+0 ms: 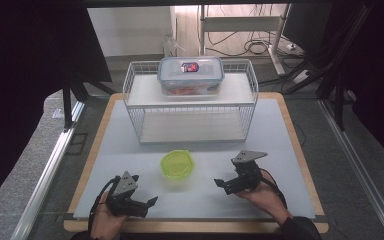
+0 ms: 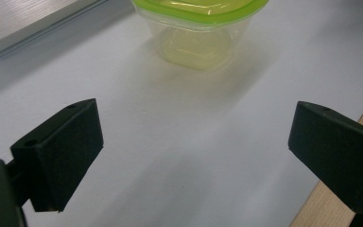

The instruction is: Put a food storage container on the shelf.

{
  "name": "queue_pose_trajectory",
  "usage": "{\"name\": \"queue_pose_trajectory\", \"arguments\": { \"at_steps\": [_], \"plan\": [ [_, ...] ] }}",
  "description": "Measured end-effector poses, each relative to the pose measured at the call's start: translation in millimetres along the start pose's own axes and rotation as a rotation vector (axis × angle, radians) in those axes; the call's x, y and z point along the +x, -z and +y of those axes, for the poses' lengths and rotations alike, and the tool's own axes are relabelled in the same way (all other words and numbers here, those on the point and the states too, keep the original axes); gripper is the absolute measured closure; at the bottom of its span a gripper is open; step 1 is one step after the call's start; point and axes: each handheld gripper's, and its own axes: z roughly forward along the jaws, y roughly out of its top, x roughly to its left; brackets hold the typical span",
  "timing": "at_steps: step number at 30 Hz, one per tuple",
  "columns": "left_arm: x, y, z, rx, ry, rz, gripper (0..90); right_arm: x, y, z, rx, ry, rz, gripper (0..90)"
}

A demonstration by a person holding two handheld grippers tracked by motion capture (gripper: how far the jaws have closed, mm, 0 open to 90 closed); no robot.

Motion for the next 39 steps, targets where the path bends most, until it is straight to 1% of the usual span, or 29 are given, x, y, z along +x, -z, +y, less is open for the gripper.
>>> {"name": "queue_pose_trajectory", "arguments": {
  "at_steps": [2,8,11,14,17,20,23,25,27,33,36,39],
  "plan": [
    [-0.1,-0.3,-0.2,0.002,-0.003,0.002,3.8,0.0,0.0,1.2,0.000,0.001,0.004,2.0],
    [0.5,-0.3,-0.6,0.003,-0.003,0.003,3.9,3.0,2.2,8.8,-0.024,0.020,0.009,10.3],
    [0.4,-0.7,-0.7,0.005,-0.005,0.005,3.9,4.4,2.2,12.0,-0.028,0.034,0.011,12.0],
    [0.5,-1.0,-0.9,0.006,-0.006,0.008,3.9,5.2,0.3,15.0,-0.054,0.021,0.034,11.6],
    [0.4,-1.0,-1.0,0.005,-0.006,0.008,3.9,6.6,-3.4,20.2,-0.060,0.002,0.046,11.3],
    [0.3,-1.3,-1.0,0.007,-0.010,0.007,3.9,7.1,-7.5,25.3,-0.046,-0.015,0.051,12.6],
    [0.4,-1.4,-1.1,0.006,-0.011,0.009,3.9,6.4,-10.5,30.1,-0.035,-0.014,0.054,14.7],
    [0.6,-1.3,-1.2,0.006,-0.010,0.010,3.9,6.3,-12.4,34.0,-0.025,-0.022,0.057,16.1],
    [0.8,-1.6,-1.4,0.006,-0.010,0.008,4.0,5.1,-15.1,38.6,-0.004,-0.030,0.078,17.8],
    [0.2,-2.7,-1.5,0.013,-0.016,0.007,4.2,1.6,-23.3,48.8,0.030,-0.038,0.092,18.4],
    [0.4,-2.8,-1.6,0.014,-0.017,0.007,4.3,-0.2,-28.2,53.2,0.035,-0.046,0.096,19.4],
    [0.3,-3.1,-1.7,0.017,-0.019,0.006,4.4,-0.3,-33.1,58.0,0.044,-0.048,0.111,20.9]
  ]
}}
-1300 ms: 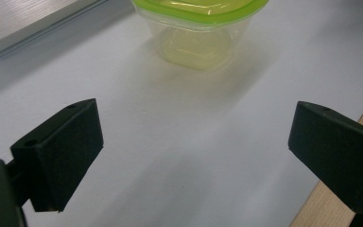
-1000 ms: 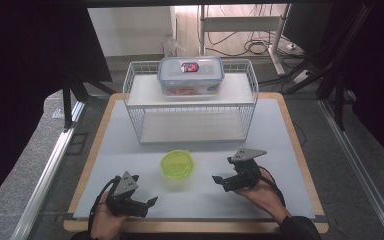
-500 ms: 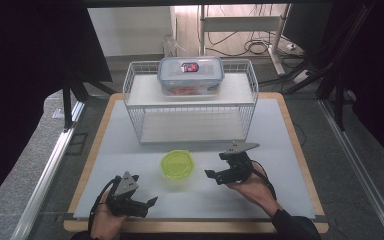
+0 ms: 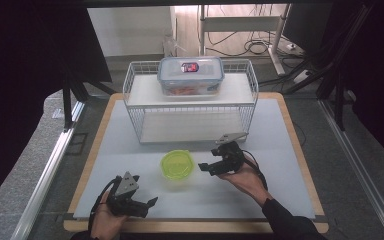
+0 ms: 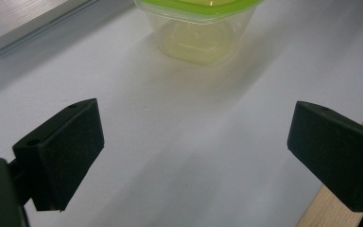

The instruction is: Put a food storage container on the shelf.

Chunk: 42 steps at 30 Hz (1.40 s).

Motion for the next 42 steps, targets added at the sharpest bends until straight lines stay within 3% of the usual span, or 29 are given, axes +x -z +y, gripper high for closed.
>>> {"name": "queue_pose_trajectory", "arguments": {
  "at_steps": [13,21,28,32,37,40,42],
  "plan": [
    [-1.1,-1.2,0.0,0.009,-0.013,-0.004,4.8,3.6,-19.6,16.8,0.003,-0.009,0.012,33.9],
    [-2.1,-1.7,0.1,0.013,-0.023,-0.005,5.1,0.7,-29.0,23.4,-0.012,-0.055,0.041,42.0],
    [-3.0,-2.0,0.1,0.014,-0.028,-0.006,5.1,-3.1,-43.8,25.1,0.025,-0.090,0.069,52.3],
    [-2.9,-1.8,0.1,0.020,-0.036,-0.006,5.1,-9.3,-50.7,23.0,0.032,-0.146,0.113,60.0],
    [-3.8,-2.6,0.3,0.023,-0.042,-0.007,5.1,-17.8,-53.2,20.3,0.029,-0.237,0.218,70.5],
    [-4.3,-2.6,0.4,0.023,-0.046,-0.005,5.2,-20.1,-53.6,20.0,0.033,-0.268,0.254,79.3],
    [-4.2,-2.6,0.3,0.024,-0.045,-0.006,5.2,-19.7,-53.8,19.9,0.031,-0.285,0.280,80.3]
  ]
}}
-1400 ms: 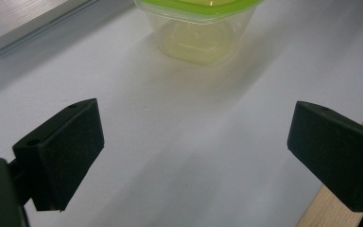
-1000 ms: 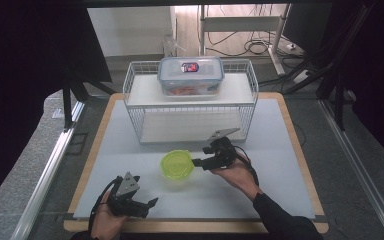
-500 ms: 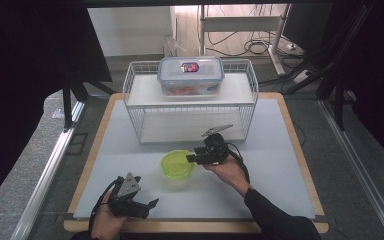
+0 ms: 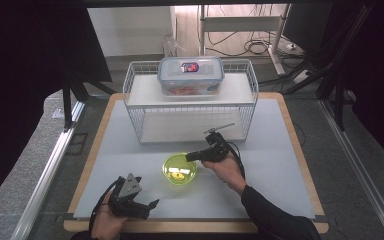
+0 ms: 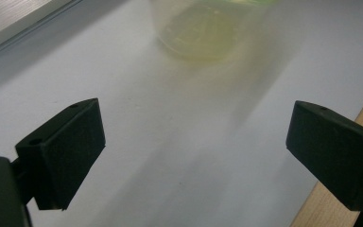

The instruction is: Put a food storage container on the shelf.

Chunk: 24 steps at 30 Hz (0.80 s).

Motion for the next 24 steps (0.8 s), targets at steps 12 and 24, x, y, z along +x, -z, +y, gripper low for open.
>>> {"name": "queue_pose_trajectory", "arguments": {
  "at_steps": [12,24],
  "plan": [
    [-0.2,0.2,0.0,-0.002,-0.003,0.002,5.2,10.4,10.3,4.3,-0.030,-0.015,0.054,83.7],
    [-0.1,0.1,0.1,-0.002,-0.004,0.003,5.2,9.4,21.2,6.3,-0.071,-0.034,0.082,84.6]
  ]
}}
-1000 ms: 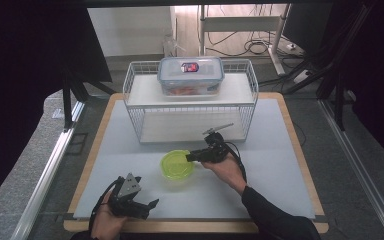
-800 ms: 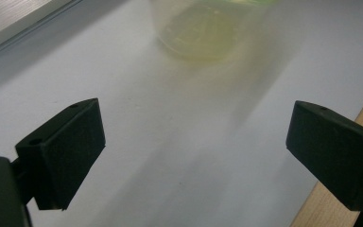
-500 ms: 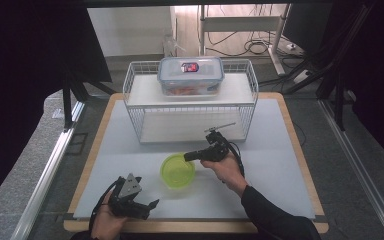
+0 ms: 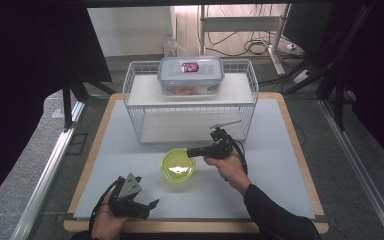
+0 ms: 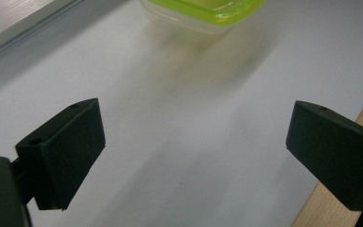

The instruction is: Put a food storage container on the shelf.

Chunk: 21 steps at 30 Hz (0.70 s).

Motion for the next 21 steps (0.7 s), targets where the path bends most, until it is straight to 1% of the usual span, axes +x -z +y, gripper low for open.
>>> {"name": "queue_pose_trajectory", "arguments": {
  "at_steps": [2,9,21],
  "plan": [
    [0.0,0.1,0.1,0.003,0.000,0.000,5.2,0.4,2.2,0.7,-0.008,-0.004,0.005,84.6],
    [1.0,1.7,0.3,-0.003,-0.002,0.004,5.2,5.9,11.9,5.3,-0.043,0.007,0.033,84.6],
    [0.7,1.9,0.3,-0.014,0.005,0.002,5.1,23.0,29.7,14.4,-0.090,0.020,0.072,84.5]
  ]
}}
